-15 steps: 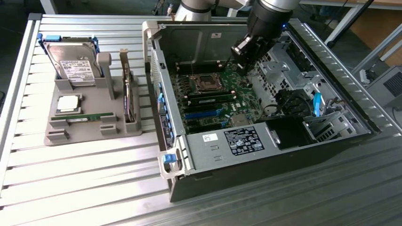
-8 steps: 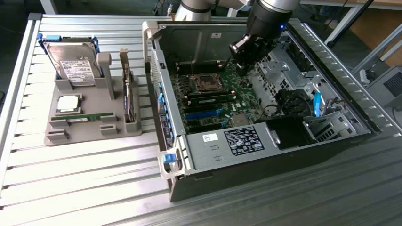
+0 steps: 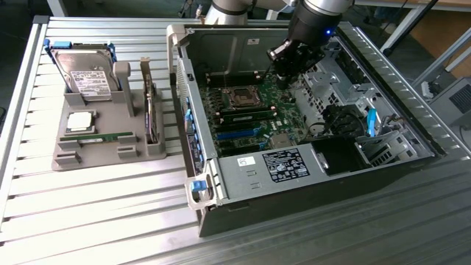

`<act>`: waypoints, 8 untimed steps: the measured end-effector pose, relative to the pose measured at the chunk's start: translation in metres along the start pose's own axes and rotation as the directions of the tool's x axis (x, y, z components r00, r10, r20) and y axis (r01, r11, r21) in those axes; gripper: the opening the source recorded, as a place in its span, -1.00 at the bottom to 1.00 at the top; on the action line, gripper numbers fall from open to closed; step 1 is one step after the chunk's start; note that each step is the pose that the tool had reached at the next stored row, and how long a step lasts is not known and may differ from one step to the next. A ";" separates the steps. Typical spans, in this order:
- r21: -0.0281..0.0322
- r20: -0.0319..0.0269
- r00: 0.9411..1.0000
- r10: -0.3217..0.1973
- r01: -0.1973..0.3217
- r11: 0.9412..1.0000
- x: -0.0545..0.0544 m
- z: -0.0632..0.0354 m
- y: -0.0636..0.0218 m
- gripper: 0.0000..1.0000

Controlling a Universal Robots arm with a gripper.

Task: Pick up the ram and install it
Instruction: 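Press down the ram until it locks into place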

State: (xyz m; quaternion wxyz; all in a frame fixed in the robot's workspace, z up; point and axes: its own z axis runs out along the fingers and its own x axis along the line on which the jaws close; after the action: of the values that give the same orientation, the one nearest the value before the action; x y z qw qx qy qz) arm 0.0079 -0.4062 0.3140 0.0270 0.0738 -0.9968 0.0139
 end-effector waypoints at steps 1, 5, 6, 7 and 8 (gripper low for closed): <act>-0.001 0.000 1.000 0.010 -0.010 1.000 0.000 0.0001 0.0000 -0.82; -0.002 -0.001 0.999 0.041 -0.041 0.999 0.000 0.0005 -0.0001 -0.82; -0.002 -0.001 0.999 0.046 -0.046 0.999 0.000 0.0006 -0.0001 -0.82; -0.003 -0.001 0.999 0.051 -0.051 0.999 0.000 0.0006 -0.0001 -0.82; -0.003 -0.002 0.998 0.061 -0.061 0.998 0.000 0.0008 -0.0001 -0.82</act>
State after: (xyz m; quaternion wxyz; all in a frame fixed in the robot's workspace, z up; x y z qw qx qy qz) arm 0.0079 -0.4063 0.3133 0.0274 0.0431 -0.9986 0.0131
